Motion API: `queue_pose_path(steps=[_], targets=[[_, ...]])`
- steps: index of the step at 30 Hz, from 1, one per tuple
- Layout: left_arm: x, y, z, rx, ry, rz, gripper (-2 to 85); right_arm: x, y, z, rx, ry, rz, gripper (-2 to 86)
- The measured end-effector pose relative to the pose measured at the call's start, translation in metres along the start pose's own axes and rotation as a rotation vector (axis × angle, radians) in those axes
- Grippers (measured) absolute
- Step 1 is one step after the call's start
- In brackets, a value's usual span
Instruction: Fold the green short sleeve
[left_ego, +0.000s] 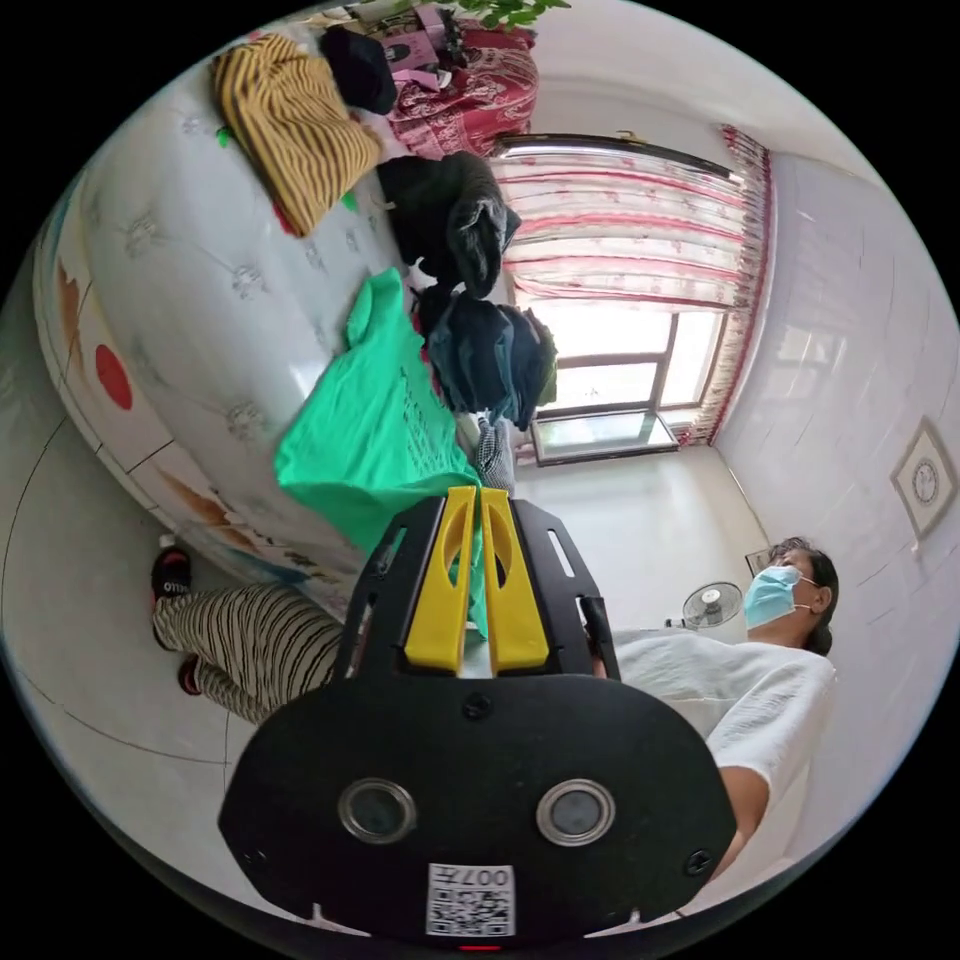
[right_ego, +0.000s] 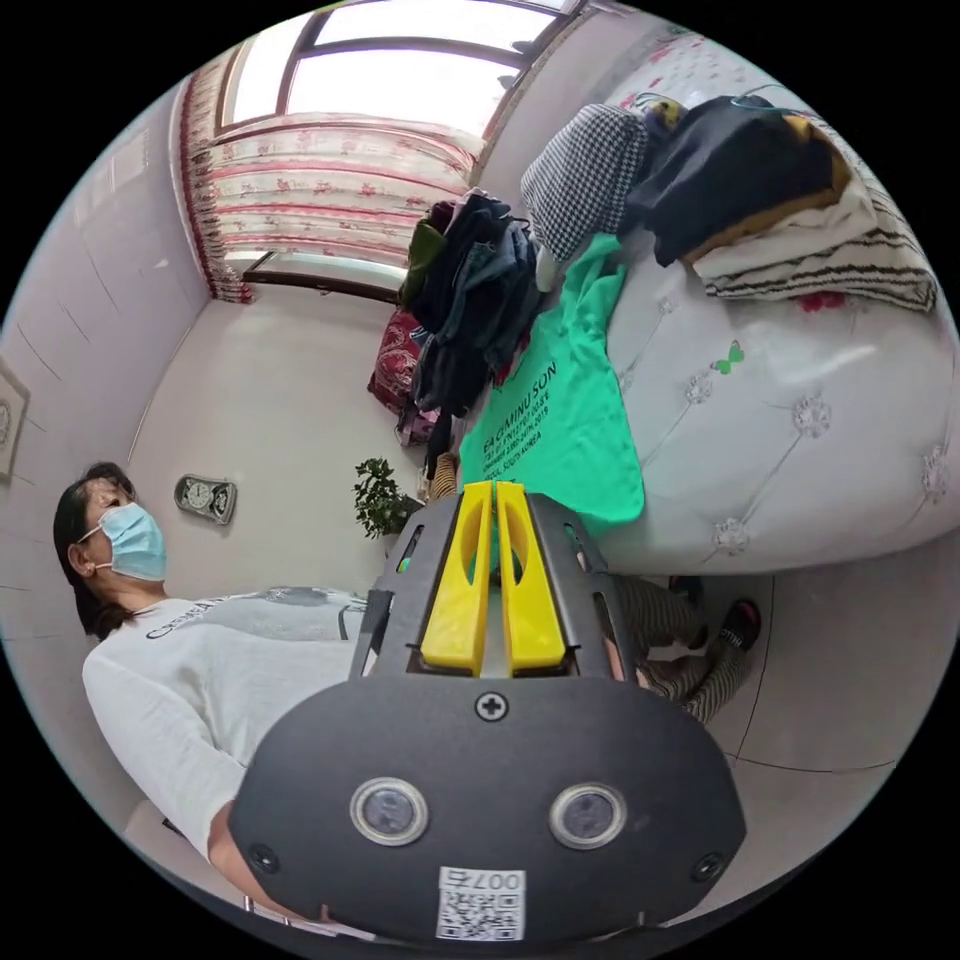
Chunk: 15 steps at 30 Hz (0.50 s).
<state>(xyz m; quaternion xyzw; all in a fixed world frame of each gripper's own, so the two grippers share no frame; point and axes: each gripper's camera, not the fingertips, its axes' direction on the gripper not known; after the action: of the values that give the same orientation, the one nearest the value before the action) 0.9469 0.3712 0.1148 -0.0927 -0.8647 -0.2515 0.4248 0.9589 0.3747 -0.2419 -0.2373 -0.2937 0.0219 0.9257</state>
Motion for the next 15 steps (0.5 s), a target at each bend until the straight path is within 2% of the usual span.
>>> queue_pose_path(steps=[6,8,11,15], targets=[[0.019,-0.108,0.076,0.03,0.002,0.029,-0.4,-0.042,-0.104,0.047,0.02,0.015,-0.067,0.2],[0.02,-0.143,0.109,0.035,-0.071,0.022,0.5,-0.055,-0.156,0.085,0.029,0.147,-0.044,0.9],[0.023,-0.18,0.146,0.139,-0.207,0.019,6.8,-0.062,-0.206,0.14,0.018,0.345,-0.004,2.3],[0.042,-0.191,0.193,0.012,-0.357,0.057,8.6,-0.071,-0.224,0.192,-0.08,0.533,-0.027,3.2]])
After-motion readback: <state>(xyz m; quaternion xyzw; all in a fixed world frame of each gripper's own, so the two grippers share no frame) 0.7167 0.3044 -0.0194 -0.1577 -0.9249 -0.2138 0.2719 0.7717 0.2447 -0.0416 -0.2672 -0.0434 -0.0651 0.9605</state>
